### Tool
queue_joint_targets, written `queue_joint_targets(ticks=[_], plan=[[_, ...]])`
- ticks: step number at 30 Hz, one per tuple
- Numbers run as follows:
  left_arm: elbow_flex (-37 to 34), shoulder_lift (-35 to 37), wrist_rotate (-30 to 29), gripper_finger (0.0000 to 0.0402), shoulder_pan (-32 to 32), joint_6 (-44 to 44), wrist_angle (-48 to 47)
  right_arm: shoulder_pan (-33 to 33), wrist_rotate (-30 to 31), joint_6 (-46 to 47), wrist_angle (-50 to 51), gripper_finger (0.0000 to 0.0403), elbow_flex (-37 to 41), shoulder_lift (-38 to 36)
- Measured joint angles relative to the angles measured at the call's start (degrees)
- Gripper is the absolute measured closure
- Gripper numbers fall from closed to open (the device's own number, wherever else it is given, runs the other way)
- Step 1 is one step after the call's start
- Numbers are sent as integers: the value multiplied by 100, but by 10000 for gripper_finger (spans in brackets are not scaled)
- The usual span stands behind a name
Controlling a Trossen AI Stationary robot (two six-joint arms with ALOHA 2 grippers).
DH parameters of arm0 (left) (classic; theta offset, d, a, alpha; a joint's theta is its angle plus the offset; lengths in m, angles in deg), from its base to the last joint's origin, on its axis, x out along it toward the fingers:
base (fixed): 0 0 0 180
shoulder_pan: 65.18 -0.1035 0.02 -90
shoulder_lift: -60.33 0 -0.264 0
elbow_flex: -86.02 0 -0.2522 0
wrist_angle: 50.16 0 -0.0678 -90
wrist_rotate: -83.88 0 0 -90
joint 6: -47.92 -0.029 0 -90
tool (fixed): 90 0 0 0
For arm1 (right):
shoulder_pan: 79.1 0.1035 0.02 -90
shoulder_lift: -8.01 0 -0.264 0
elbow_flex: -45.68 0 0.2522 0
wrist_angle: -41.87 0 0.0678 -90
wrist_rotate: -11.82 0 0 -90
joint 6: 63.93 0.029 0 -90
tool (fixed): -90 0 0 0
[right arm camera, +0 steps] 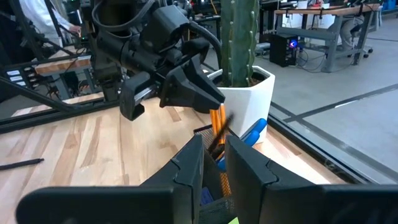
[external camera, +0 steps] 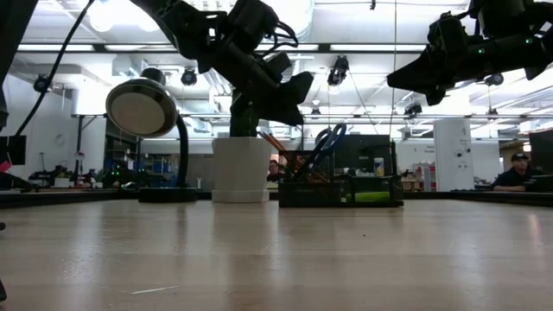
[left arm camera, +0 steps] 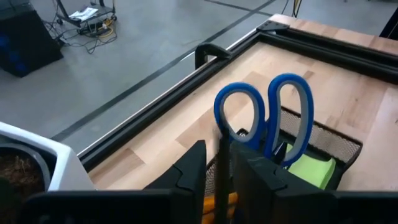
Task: Pick and place office supplies into organizer
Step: Put the top pen into the left section of the desk organizer, then put the pen into the left section of the desk organizer
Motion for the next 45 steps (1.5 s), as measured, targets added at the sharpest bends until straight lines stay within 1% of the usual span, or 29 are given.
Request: queue_joint_targets(ticks=[4, 11, 22, 24, 31, 34, 35, 39, 45], plan=[[-2, 0, 1, 329, 0, -4, 187, 0, 0, 0, 0, 346, 0, 0], [16, 0, 3, 327, 17, -2, 362, 0, 0, 2, 0, 346, 0, 0], [449, 2, 30, 326, 294, -19, 346, 0, 0, 17, -2, 346, 0, 7], [538, 4, 152, 326, 368, -20, 347, 0, 0, 17, -2, 346, 0, 7], [636, 152, 992, 326, 624, -10, 275, 0, 0, 17, -2, 346, 0, 6], [616, 326, 1111, 326, 763, 94, -101, -2, 0, 15, -2, 346, 0, 4], [616, 407, 1127, 326, 801, 214, -357, -1, 0, 15, -2, 346, 0, 4], [610, 751, 1210, 326, 949, 1005, -1303, 0, 0, 2, -3, 346, 0, 4], [610, 1147, 1946, 327, 1088, 1959, -2429, -2, 0, -29, -2, 346, 0, 15]])
